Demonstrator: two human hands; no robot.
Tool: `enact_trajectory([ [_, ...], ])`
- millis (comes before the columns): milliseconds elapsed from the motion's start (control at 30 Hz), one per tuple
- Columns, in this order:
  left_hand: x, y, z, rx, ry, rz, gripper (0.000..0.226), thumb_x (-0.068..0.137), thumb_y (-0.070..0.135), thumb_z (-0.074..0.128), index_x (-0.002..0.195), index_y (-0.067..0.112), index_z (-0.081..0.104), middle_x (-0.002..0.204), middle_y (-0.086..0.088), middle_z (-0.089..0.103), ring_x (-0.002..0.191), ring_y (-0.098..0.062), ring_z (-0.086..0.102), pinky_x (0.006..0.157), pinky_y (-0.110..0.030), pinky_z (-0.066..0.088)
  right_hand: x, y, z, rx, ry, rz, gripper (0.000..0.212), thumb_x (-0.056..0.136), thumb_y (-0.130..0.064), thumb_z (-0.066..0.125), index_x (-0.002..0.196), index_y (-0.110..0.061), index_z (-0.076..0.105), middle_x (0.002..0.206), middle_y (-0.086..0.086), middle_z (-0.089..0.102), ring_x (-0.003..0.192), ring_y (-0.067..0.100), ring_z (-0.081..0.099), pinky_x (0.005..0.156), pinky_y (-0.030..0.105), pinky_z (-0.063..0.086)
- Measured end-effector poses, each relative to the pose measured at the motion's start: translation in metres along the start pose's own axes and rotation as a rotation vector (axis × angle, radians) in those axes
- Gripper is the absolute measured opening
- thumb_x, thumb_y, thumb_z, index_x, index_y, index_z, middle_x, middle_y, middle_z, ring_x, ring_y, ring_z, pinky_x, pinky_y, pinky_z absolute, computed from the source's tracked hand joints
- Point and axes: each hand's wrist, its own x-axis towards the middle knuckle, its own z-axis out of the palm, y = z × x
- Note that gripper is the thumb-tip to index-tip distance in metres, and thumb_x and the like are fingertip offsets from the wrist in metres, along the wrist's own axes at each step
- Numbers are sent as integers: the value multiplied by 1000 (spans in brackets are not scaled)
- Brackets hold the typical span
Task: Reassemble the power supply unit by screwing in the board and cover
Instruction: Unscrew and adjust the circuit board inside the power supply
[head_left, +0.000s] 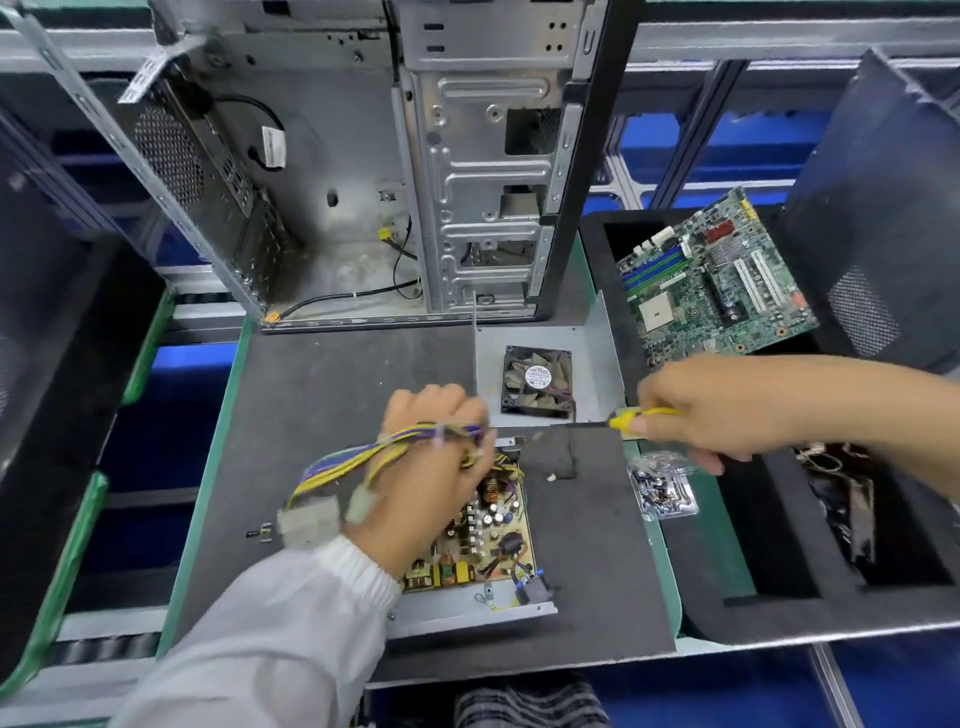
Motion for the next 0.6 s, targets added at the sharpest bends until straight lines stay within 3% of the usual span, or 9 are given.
enact_trajectory([
  [100,31,25,2,-259,-263,-132,15,95,18,58,105,11,66,104,-13,67,102,-31,61,87,-36,37,-24,24,0,-6,-56,64,33,101,-37,36,87,-10,49,56,-3,64,38,5,49,45,10,37],
  [133,41,29,7,-265,-318,-154,12,92,20,63,103,16,67,102,-11,68,101,-32,62,84,-36,42,-30,31,1,-20,-34,78,29,100,-36,37,86,-12,45,58,-2,63,40,7,50,45,12,38],
  [167,52,31,12,-204,-326,-97,6,91,25,64,85,22,64,85,-6,66,90,-33,62,72,-37,44,-35,37,3,-50,-9,97,27,100,-37,38,86,-14,42,62,-1,60,43,9,50,45,15,39],
  [233,74,42,15,-103,-400,-27,37,90,32,62,60,24,40,58,5,46,65,-29,52,52,-32,33,-43,45,7,-180,14,135,26,98,-43,38,88,-18,37,70,-1,53,52,11,48,53,24,40],
  [333,98,52,31,-191,-546,-74,43,86,29,68,57,17,38,53,-1,40,56,-24,43,51,-31,28,-48,47,16,-317,-45,134,26,96,-49,36,87,-25,35,73,-6,46,57,9,44,54,26,34],
  [433,107,50,41,-302,-637,-183,34,83,32,75,70,10,52,58,-11,60,48,-20,56,54,-29,42,-44,42,22,-313,-53,127,26,97,-50,33,87,-26,33,74,-7,45,57,7,43,49,20,30],
  [500,101,44,39,-434,-641,-271,28,84,27,76,83,5,59,69,-15,68,49,-18,66,51,-24,47,-36,38,23,-321,-4,112,25,97,-51,31,92,-26,33,77,-7,47,57,5,42,48,20,29],
  [600,77,31,30,-547,-457,-326,20,89,16,71,103,3,65,87,-10,70,67,-17,67,60,-18,50,-23,33,24,-341,40,72,26,96,-53,29,93,-28,33,78,-7,49,58,5,43,48,20,28],
])
